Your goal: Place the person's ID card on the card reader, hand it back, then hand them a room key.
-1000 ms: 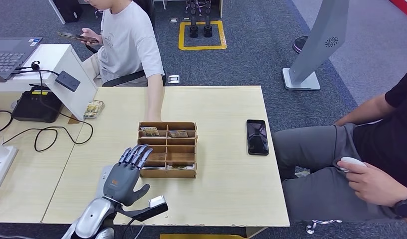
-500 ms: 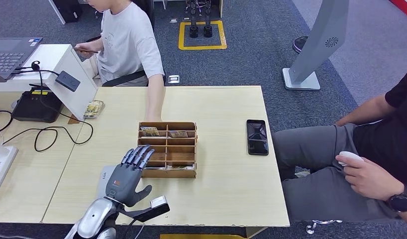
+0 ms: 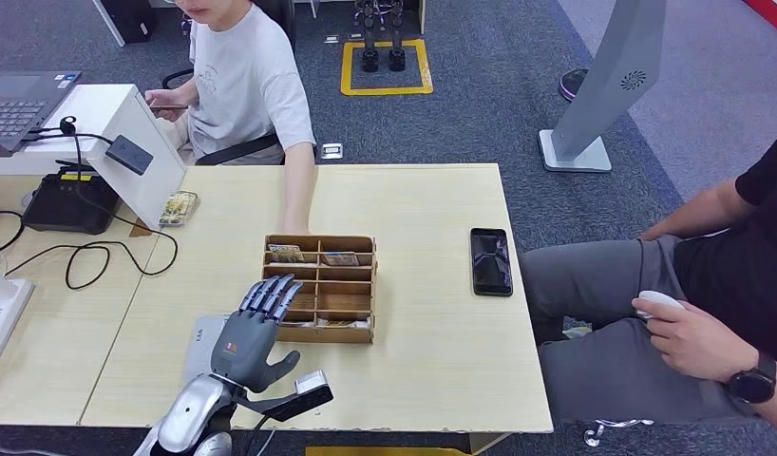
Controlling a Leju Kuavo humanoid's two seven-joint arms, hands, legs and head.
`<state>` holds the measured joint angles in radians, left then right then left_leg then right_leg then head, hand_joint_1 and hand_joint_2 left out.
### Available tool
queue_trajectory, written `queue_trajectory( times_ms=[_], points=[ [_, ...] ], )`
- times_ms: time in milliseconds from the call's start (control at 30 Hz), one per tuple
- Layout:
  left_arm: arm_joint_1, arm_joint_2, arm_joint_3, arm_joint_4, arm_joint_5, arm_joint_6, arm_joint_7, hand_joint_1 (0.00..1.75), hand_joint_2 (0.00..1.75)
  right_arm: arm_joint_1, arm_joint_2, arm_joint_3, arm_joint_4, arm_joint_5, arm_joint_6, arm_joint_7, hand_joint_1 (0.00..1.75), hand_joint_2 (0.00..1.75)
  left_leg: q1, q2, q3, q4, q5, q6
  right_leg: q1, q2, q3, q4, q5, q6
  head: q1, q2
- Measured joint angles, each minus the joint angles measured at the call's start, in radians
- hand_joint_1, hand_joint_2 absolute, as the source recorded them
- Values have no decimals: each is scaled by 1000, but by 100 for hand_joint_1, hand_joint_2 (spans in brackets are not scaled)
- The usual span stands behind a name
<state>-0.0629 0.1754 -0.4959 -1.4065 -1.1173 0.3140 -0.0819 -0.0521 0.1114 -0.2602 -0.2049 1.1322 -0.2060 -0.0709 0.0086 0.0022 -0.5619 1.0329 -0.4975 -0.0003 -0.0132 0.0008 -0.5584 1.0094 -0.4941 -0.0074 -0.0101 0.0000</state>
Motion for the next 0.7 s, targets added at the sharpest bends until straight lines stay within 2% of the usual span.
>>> queue_trajectory(
  times_ms=[400,433,533,567,700],
  points=[
    [-7,-10,0,31,-2,11,11,0,175,-1,0,0,0,3,10,0,0,175,0,0,0,0,0,0,0,0,0,0,0,0,0,0],
    [-8,-10,0,32,-2,12,11,29,175,-1,0,0,0,3,10,0,0,175,0,0,0,0,0,0,0,0,0,0,0,0,0,0],
    [-10,-11,1,36,-1,12,12,160,175,-1,0,0,0,3,9,0,0,175,0,0,0,0,0,0,0,0,0,0,0,0,0,0],
    [-10,-11,1,36,0,12,12,175,175,-1,0,0,0,3,9,0,0,175,0,0,0,0,0,0,0,0,0,0,0,0,0,0],
    [-10,-11,3,37,3,11,13,175,175,-1,0,0,0,3,9,0,0,175,0,0,0,0,0,0,0,0,0,0,0,0,0,0]
  ],
)
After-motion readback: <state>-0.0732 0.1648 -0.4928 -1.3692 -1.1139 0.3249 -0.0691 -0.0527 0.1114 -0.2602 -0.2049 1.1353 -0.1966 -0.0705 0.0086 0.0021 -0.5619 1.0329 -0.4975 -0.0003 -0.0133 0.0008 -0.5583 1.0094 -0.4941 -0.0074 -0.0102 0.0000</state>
